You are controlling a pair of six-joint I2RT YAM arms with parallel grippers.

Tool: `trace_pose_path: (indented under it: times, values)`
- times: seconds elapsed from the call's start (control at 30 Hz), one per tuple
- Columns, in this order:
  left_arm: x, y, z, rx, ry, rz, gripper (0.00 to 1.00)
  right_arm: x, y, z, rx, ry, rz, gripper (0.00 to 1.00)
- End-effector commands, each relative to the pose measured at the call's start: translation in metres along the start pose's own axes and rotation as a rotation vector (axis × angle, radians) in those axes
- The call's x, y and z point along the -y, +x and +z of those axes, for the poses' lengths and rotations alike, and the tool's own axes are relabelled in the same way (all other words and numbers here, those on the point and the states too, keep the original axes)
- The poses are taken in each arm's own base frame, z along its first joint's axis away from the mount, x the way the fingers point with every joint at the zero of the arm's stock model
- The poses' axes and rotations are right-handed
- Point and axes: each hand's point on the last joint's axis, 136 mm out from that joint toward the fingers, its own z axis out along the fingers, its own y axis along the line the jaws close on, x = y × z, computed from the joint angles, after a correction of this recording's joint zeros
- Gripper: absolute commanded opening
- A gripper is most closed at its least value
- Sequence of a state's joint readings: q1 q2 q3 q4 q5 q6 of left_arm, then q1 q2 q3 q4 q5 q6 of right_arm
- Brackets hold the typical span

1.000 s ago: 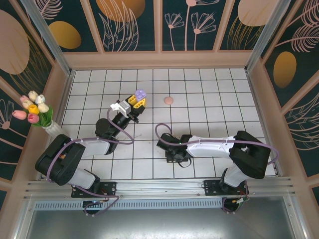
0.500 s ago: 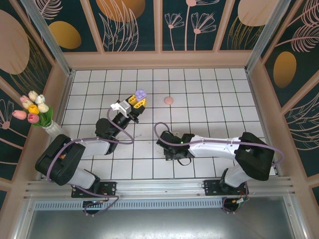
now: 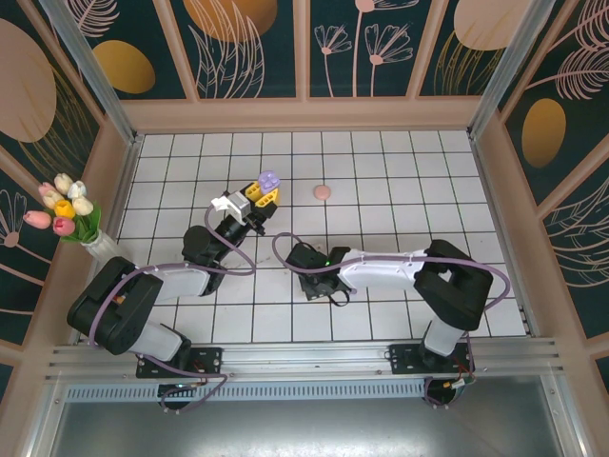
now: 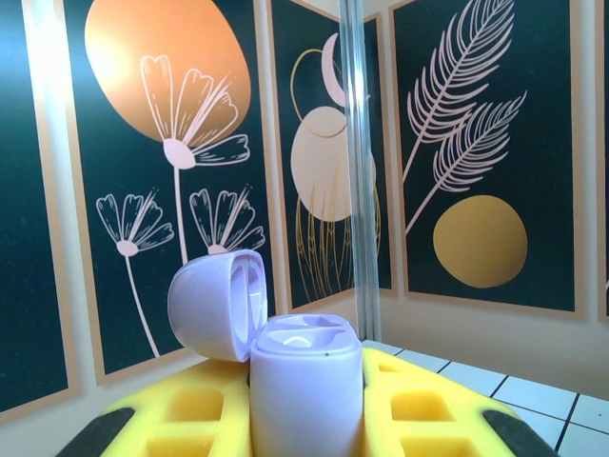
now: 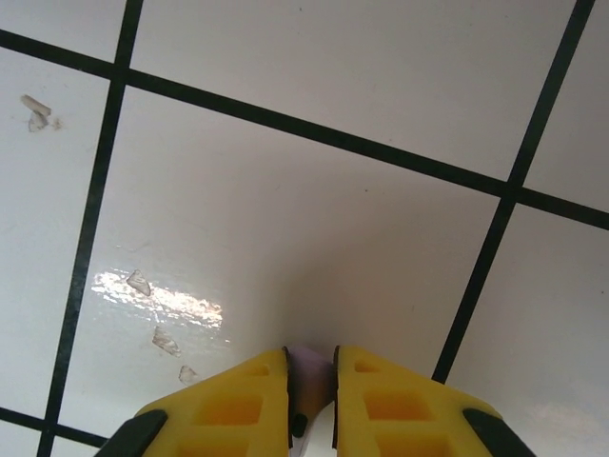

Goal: Insert the wireless bluetooth earbuds into the charging case

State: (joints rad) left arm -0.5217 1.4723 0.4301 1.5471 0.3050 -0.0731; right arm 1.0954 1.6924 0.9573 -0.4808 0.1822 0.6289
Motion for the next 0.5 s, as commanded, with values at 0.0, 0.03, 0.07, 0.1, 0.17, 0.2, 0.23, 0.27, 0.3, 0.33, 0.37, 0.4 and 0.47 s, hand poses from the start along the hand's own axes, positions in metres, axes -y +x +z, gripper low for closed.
trace_pose_path:
  times: [0.0, 0.03, 0.07, 0.1, 0.17, 0.2, 0.23, 0.27, 0.3, 0.33, 0.37, 0.4, 0.47]
  values:
    - [0.000, -0.021, 0.003, 0.063, 0.002, 0.005, 0.00, 0.001, 0.006, 0.008, -0.041, 0.012, -0.009, 0.19]
    - [0.000, -0.022, 0.003, 0.064, 0.003, 0.006, 0.00, 0.001, 0.006, 0.007, -0.041, 0.012, 0.003, 0.22]
    - [0.000, -0.022, 0.003, 0.065, 0.002, 0.006, 0.00, 0.001, 0.005, 0.006, -0.039, 0.010, 0.016, 0.25]
    - [0.000, -0.021, 0.003, 0.064, 0.003, 0.005, 0.00, 0.000, 0.005, 0.004, -0.037, 0.006, 0.029, 0.28]
    - [0.000, -0.022, 0.003, 0.068, 0.003, 0.005, 0.00, 0.000, 0.003, -0.001, -0.031, 0.002, 0.070, 0.33]
    - [0.000, -0.022, 0.003, 0.068, 0.002, 0.005, 0.00, 0.000, 0.002, -0.003, -0.030, 0.001, 0.092, 0.35]
    - [0.000, -0.023, 0.004, 0.070, 0.003, 0.004, 0.00, -0.001, 0.000, -0.007, -0.025, -0.009, 0.118, 0.37]
    - [0.000, -0.023, 0.004, 0.072, 0.004, 0.003, 0.00, -0.002, -0.001, -0.010, -0.021, -0.017, 0.149, 0.39]
    - [0.000, -0.024, 0.004, 0.074, 0.001, 0.003, 0.00, -0.003, -0.002, -0.012, -0.018, -0.021, 0.175, 0.40]
    - [-0.001, -0.024, 0.004, 0.075, 0.000, 0.003, 0.00, -0.004, -0.005, -0.016, -0.012, -0.029, 0.207, 0.40]
    - [-0.001, -0.023, 0.004, 0.076, -0.002, 0.002, 0.00, -0.005, -0.006, -0.019, -0.007, -0.034, 0.245, 0.42]
    - [-0.001, -0.023, 0.004, 0.076, -0.003, 0.002, 0.00, -0.005, -0.008, -0.022, -0.005, -0.038, 0.278, 0.42]
    - [-0.001, -0.023, 0.004, 0.077, -0.004, 0.000, 0.00, -0.008, -0.013, -0.028, 0.004, -0.052, 0.339, 0.42]
